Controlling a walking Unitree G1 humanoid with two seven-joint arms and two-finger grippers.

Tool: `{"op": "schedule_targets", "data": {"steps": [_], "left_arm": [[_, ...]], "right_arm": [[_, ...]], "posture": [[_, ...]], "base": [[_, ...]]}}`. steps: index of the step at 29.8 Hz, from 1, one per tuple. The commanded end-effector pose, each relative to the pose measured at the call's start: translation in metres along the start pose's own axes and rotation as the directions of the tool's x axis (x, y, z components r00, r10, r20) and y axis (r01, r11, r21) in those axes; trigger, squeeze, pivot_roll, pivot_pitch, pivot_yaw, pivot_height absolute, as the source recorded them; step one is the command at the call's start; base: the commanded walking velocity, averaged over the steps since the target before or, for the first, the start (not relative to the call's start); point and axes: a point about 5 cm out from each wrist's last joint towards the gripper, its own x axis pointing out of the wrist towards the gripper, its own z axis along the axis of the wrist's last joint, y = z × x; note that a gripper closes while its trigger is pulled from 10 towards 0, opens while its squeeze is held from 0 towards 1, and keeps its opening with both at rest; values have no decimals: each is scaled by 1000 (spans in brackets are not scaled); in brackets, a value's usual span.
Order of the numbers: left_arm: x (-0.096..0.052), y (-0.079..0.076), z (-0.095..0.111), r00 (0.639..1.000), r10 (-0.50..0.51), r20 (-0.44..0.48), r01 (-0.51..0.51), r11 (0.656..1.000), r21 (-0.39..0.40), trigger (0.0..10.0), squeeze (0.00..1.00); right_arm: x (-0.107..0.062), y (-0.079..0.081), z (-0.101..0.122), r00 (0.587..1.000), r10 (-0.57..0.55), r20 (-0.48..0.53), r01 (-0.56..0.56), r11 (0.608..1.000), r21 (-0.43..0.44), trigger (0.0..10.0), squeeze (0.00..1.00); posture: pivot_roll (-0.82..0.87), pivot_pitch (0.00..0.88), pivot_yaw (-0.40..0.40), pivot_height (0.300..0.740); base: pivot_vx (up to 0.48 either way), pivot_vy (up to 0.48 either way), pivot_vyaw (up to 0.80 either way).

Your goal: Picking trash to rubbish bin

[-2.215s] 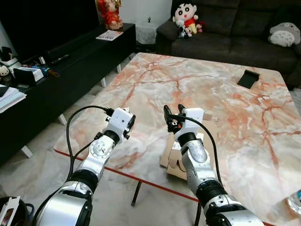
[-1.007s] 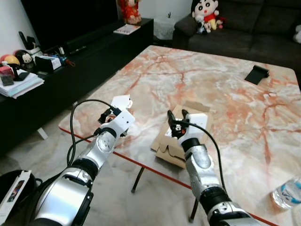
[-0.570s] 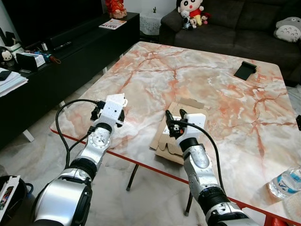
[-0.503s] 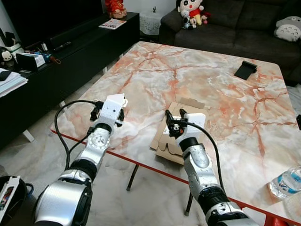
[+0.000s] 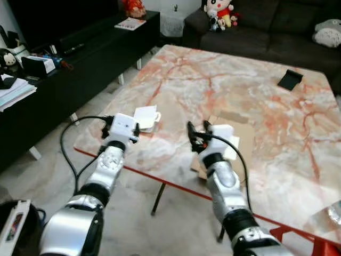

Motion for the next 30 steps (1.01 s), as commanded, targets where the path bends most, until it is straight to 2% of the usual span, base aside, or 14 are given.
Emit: {"op": "schedule_targets", "data": {"steps": [1, 14, 16, 21, 25, 26, 30], "left_arm": [[3, -11, 10, 999, -23, 36, 24, 999, -25, 10000, 0], [5, -14, 17, 997, -31, 67, 31, 1000, -2, 10000, 0], [6, -14, 18, 997, -31, 67, 30, 999, 25, 10000, 0], [6, -15, 19, 996, -42, 74, 40, 999, 27, 10000, 0], [6, -16, 20, 995, -53, 80, 50, 998, 35, 10000, 0], [6, -17, 21, 995, -59, 80, 56, 997, 45, 10000, 0], [6, -19, 21, 994, -71, 83, 67, 996, 51, 10000, 0]], "right_arm": [[-1, -13, 4, 999, -37, 9, 37, 999, -16, 10000, 0], [0, -13, 6, 999, -45, 18, 45, 999, -9, 10000, 0], [0, -13, 6, 999, -46, 18, 46, 999, -8, 10000, 0], [0, -14, 5, 999, -51, 11, 51, 999, -2, 10000, 0], [1, -14, 6, 999, -53, 12, 53, 999, 0, 10000, 0], [1, -14, 7, 999, -48, 19, 48, 999, -21, 10000, 0], [0, -14, 6, 998, -53, 14, 53, 999, -6, 10000, 0]], "posture": [[-39, 51, -29, 740], [-34, 49, -22, 740], [-32, 47, -22, 740], [-30, 46, -19, 740], [-29, 46, -18, 740], [-29, 46, -17, 740], [-29, 45, -16, 740]], "base": [[0, 480, -788], [0, 25, -34], [396, 0, 0], [480, 0, 0], [480, 0, -800], [480, 0, 0], [480, 0, 0]]}}
